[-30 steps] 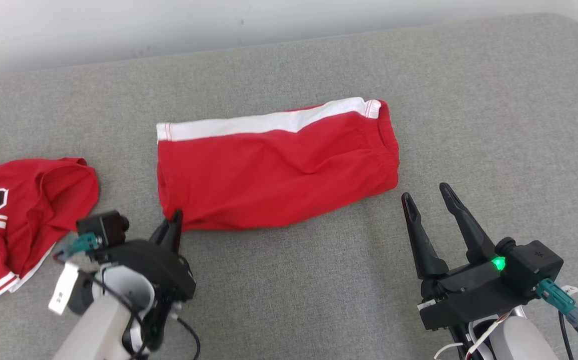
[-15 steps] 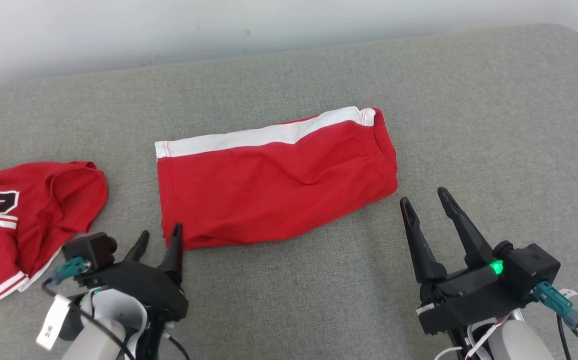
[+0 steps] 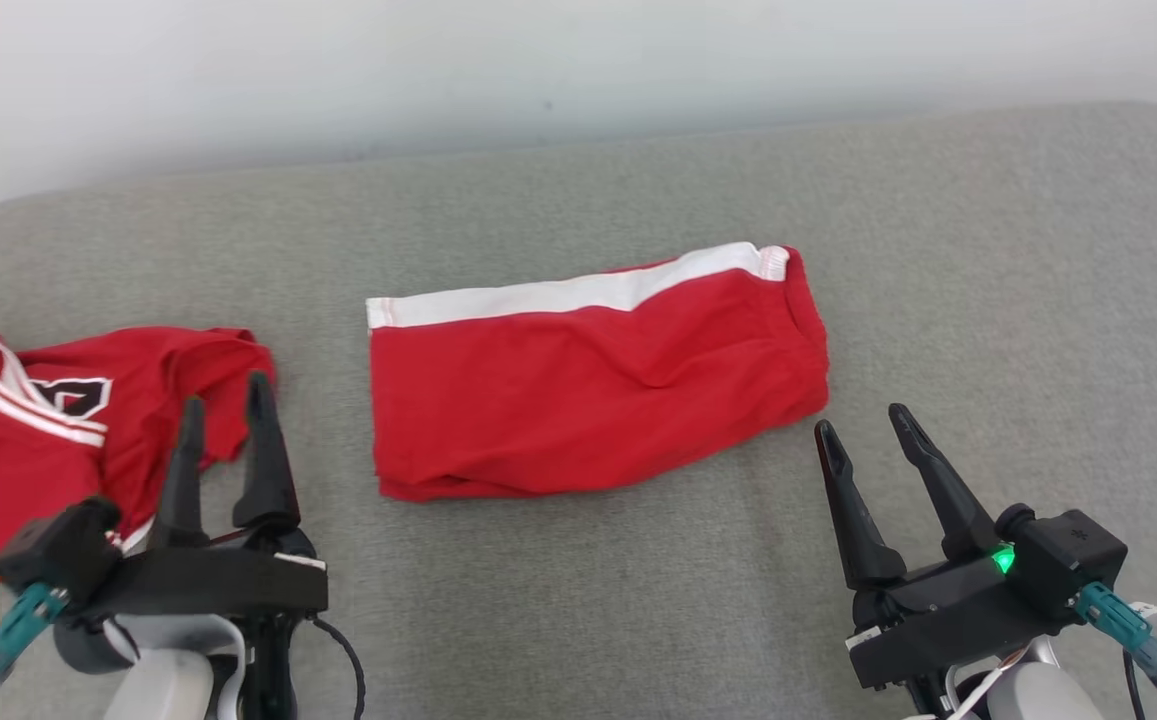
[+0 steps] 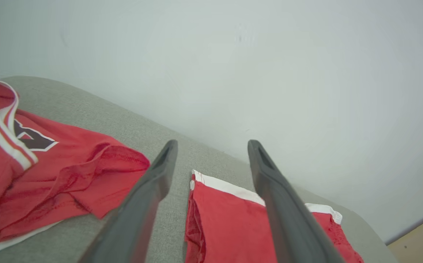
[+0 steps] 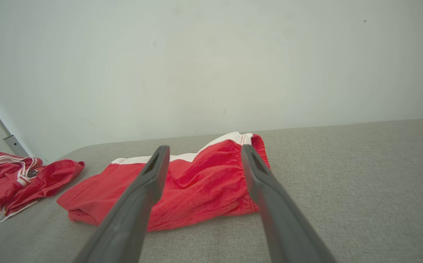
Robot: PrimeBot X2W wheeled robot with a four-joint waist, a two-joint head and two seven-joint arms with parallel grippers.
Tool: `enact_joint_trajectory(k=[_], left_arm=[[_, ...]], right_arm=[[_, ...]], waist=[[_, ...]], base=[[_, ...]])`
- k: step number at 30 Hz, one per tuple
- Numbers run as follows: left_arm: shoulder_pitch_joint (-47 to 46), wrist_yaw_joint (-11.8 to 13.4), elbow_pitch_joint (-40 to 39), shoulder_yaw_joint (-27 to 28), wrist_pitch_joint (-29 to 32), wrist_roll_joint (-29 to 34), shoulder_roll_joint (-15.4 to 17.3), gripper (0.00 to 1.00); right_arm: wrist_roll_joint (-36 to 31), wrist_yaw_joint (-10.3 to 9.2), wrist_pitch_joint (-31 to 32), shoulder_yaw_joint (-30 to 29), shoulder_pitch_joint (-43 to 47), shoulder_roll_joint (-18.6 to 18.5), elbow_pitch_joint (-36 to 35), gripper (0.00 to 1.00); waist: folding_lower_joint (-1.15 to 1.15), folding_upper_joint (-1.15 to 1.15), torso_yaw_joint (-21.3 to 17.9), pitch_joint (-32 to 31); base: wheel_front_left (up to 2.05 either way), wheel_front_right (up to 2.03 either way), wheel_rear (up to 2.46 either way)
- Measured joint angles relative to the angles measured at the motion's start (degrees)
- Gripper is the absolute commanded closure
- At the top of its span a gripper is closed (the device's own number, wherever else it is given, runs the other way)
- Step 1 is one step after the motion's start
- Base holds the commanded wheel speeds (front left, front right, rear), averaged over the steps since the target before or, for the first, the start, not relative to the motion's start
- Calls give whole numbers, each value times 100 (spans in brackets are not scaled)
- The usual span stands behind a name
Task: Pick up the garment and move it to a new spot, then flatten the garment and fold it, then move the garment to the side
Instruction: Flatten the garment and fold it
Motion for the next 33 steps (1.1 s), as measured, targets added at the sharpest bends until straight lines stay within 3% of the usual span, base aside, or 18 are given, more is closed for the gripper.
enact_joint_trajectory(k=[7, 11, 17, 33], left_arm=[[594, -842, -543, 616, -7, 769, -386, 0], [917, -1123, -535, 754, -7, 1059, -492, 0], [1320, -1192, -469, 850, -7, 1651, -467, 0], [1789, -1040, -234, 748, 300, 1997, -167, 0]], right_arm=[[53, 0, -12, -169, 111, 9, 91, 0], [138, 0, -102, -481, 205, 4, 231, 0], [131, 0, -188, -716, 259, 5, 342, 0], [-83, 0, -191, -801, 413, 5, 516, 0]], waist=[[0, 0, 200, -198], [0, 0, 325, -331], [0, 0, 439, -555], [0, 0, 458, -790]], base=[[0, 0, 0], [0, 0, 0], [0, 0, 0], [0, 0, 0]])
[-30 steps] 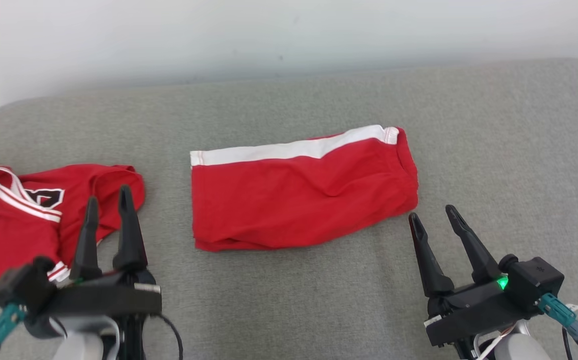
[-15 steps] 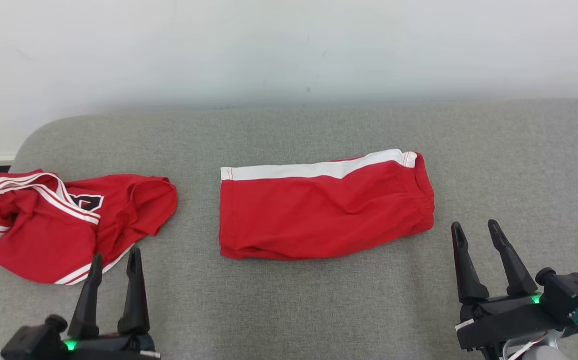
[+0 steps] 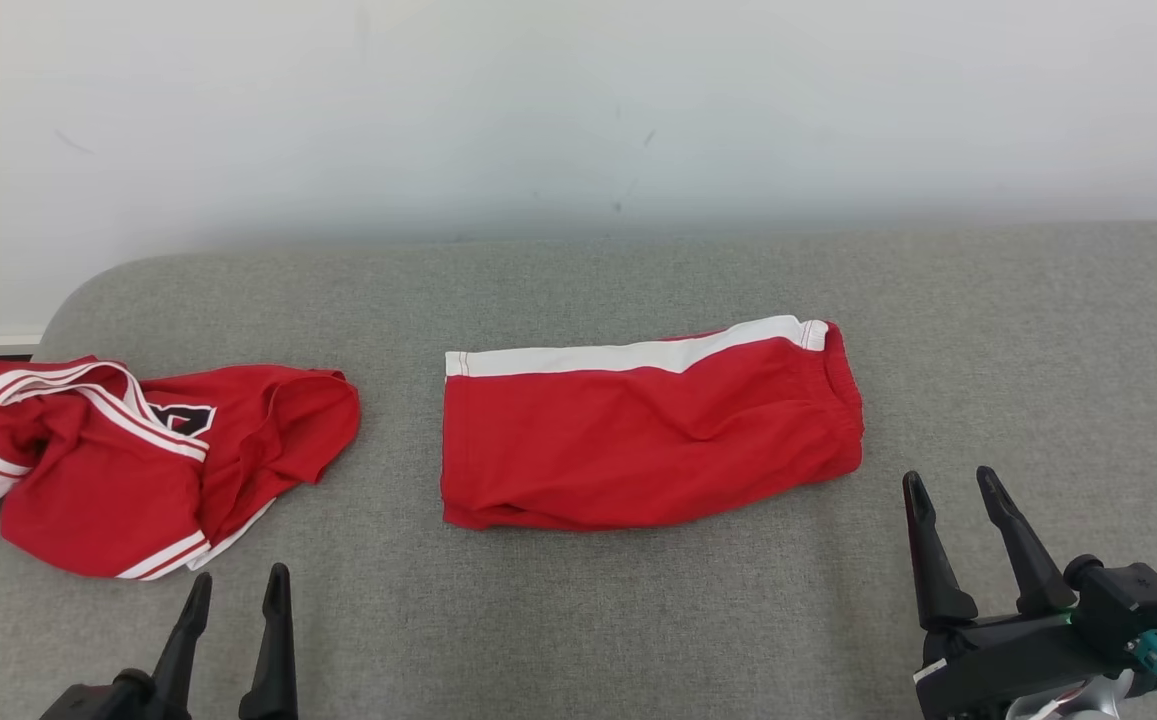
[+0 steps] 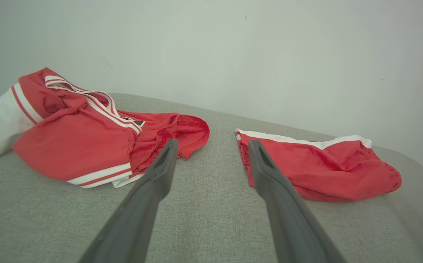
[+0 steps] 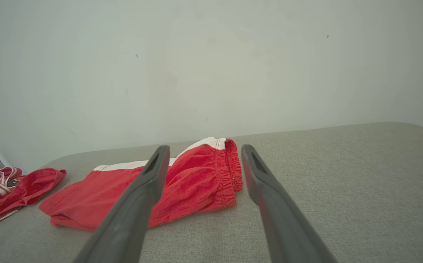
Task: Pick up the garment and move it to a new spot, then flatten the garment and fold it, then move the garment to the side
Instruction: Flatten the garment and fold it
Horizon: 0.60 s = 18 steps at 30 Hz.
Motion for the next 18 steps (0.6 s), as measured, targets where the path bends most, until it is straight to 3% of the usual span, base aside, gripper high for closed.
enact_joint_trajectory(k=[18], left_arm=[[21, 215, -152, -94, 59, 131, 85, 0]], right_arm=[[8, 0, 42, 11, -44, 0, 105, 0]], waist=[[1, 0, -90, 134]], base=[[0, 0, 0]])
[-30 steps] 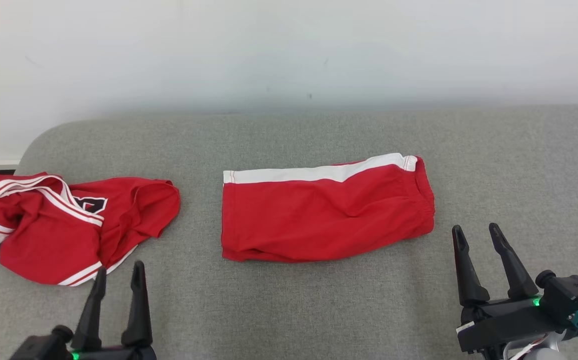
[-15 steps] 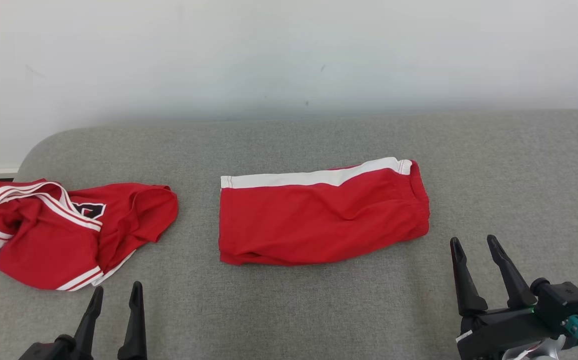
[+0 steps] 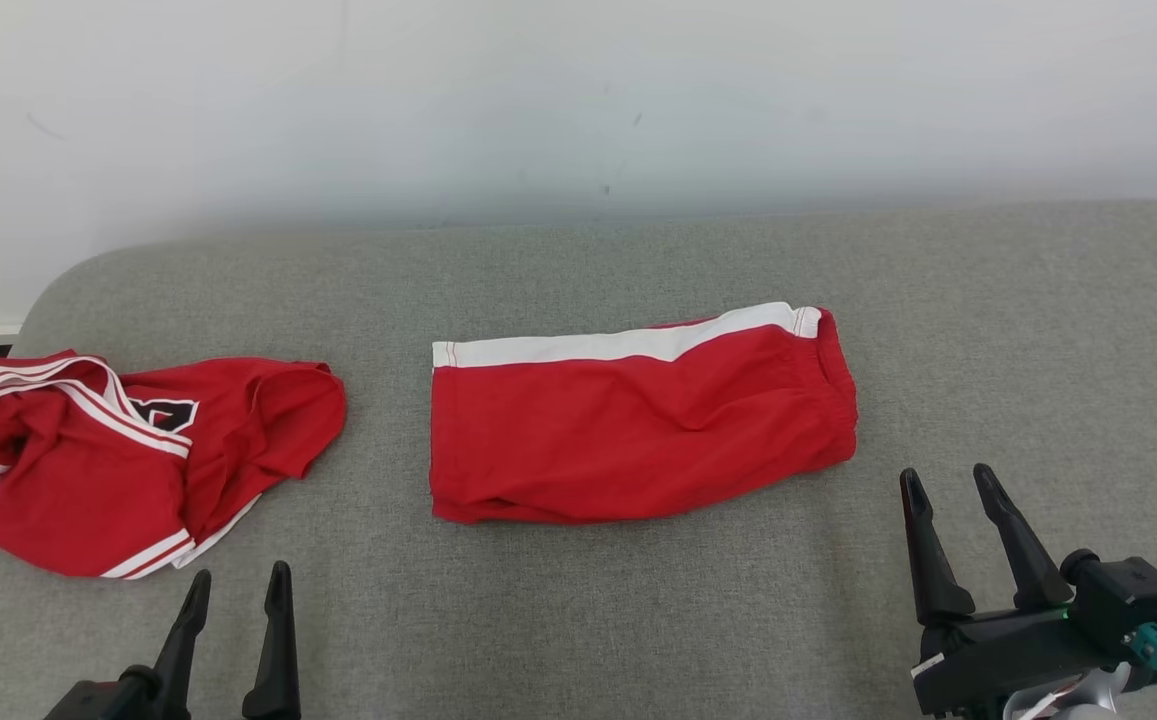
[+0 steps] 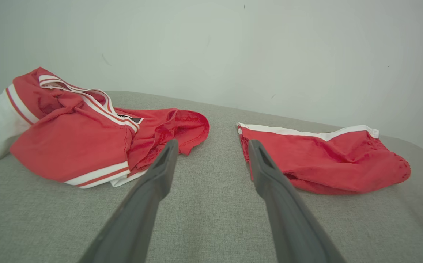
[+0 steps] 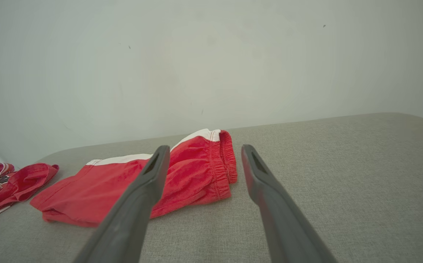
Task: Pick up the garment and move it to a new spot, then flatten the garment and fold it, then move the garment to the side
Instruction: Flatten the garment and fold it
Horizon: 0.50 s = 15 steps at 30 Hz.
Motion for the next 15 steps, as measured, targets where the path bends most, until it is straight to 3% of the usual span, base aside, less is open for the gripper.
enact_joint_trajectory(k=[10, 15], left_arm=[[-9, 113, -41, -88, 180, 81, 29, 0], [-3, 141, -52, -148, 249, 105, 30, 0]], right_arm=[[-76, 0, 182, -15, -80, 0, -168, 0], [-240, 0, 697, -194, -130, 5, -220, 0]], waist=[[0, 0, 55, 48], [0, 0, 98, 7]], base=[[0, 0, 0], [0, 0, 0]])
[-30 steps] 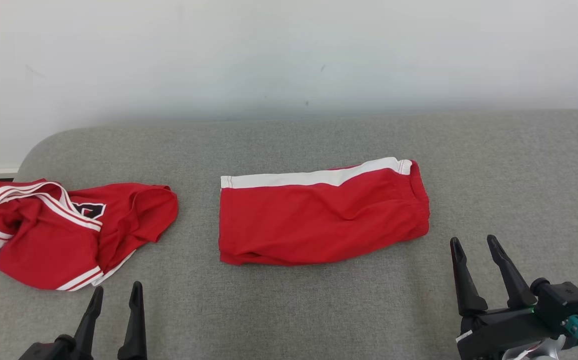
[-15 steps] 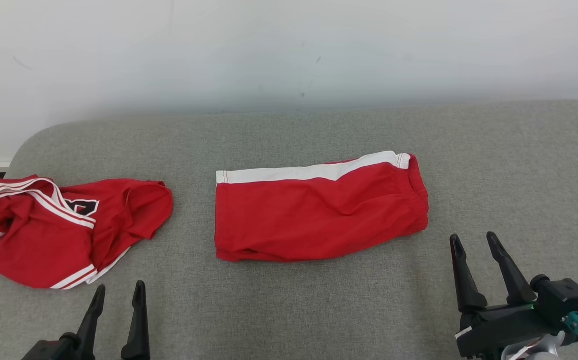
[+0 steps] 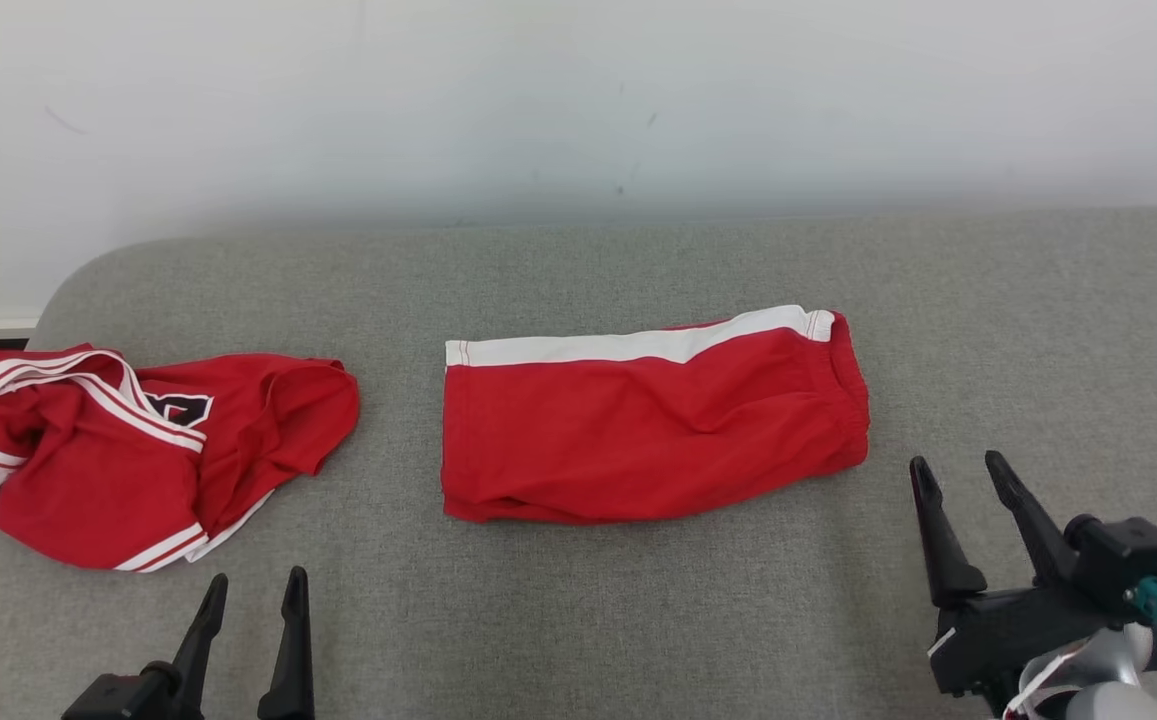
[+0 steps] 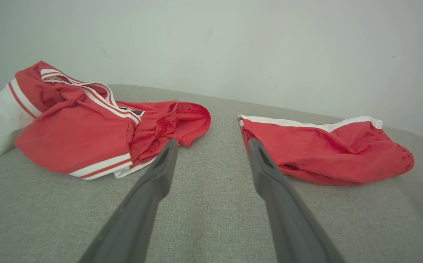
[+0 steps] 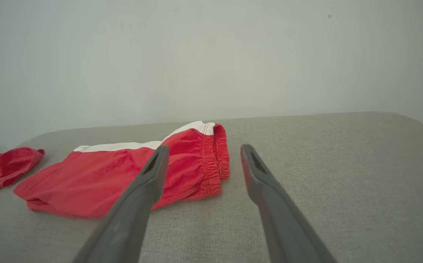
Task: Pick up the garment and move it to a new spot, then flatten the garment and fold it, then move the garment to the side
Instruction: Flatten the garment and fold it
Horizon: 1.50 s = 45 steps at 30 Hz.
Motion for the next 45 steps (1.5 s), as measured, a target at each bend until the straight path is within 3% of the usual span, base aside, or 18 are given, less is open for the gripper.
enact_joint_trajectory(k=[11, 18, 23, 34, 45], left_arm=[[105, 98, -109, -47, 112, -18, 7, 0], [98, 102, -193, -98, 143, -27, 26, 0], [51, 104, -223, -132, 158, -27, 45, 0], [-152, 90, -225, -233, 176, -25, 85, 0], [-299, 41, -127, -331, 147, -26, 87, 0]], right_arm=[[-445, 0, 2207, -564, -506, -4, -370, 0], [-643, 0, 3962, -686, -1124, -7, -280, 0], [-761, 0, 4778, -791, -1582, -5, -20, 0], [-758, 0, 5621, -1255, -2772, -4, 1012, 0], [-1120, 0, 6143, -1624, -3295, -8, 1569, 0]], waist=[[0, 0, 25, -43], [0, 0, 95, 100], [0, 0, 153, 255], [1, 0, 373, 611], [0, 0, 588, 796]], base=[[0, 0, 0], [0, 0, 0], [0, 0, 0], [0, 0, 0], [0, 0, 0]])
